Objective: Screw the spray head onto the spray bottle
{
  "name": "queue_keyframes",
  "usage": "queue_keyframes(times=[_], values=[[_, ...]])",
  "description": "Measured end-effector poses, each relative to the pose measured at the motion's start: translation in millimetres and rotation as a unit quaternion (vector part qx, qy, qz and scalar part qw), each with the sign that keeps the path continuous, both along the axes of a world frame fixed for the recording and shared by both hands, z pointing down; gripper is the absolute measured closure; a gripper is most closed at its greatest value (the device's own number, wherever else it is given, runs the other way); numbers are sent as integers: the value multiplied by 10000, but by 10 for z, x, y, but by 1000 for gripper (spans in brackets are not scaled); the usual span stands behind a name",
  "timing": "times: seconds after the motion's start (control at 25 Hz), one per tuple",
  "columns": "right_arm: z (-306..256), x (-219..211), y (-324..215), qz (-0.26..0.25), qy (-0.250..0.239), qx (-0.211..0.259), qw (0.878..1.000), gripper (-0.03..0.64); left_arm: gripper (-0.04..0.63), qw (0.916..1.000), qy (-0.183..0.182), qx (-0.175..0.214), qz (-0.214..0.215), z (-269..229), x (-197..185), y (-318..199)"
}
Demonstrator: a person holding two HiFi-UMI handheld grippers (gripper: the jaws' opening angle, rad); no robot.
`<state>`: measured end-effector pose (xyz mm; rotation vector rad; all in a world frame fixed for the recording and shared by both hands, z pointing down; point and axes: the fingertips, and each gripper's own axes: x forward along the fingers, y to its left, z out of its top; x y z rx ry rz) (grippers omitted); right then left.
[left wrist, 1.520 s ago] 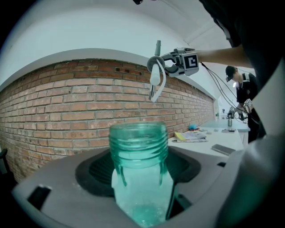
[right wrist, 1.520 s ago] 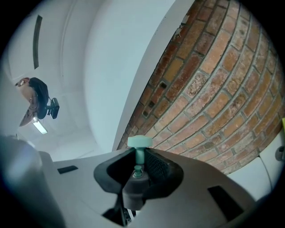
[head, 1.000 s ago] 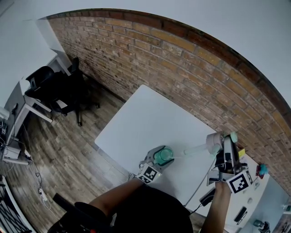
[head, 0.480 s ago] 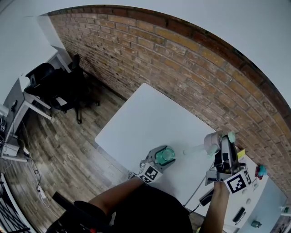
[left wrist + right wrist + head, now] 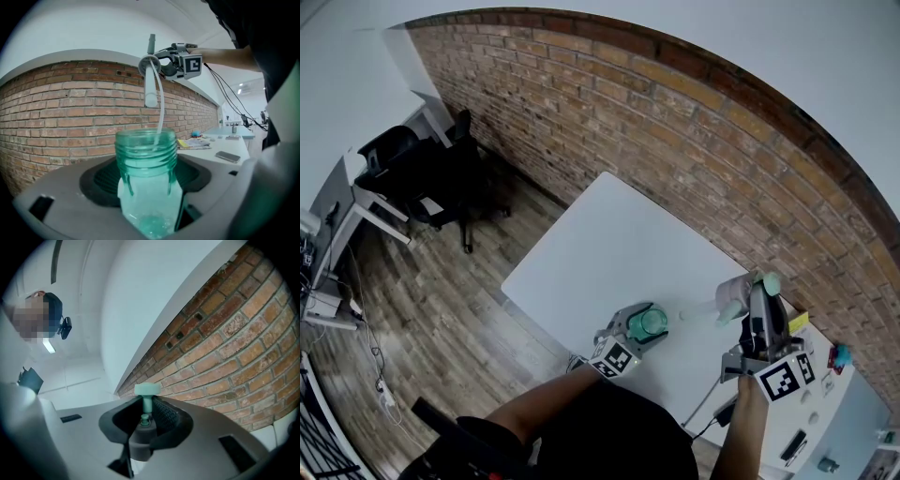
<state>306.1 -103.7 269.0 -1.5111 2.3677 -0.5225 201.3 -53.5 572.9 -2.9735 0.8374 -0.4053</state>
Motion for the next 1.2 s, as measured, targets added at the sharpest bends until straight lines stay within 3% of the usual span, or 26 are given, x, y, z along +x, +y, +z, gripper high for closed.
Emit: queue_keyframes(times=[1.2], values=[[202,-416,153,148,292,-118,9994,551,270,9991,-1,25,416,8,24,52]])
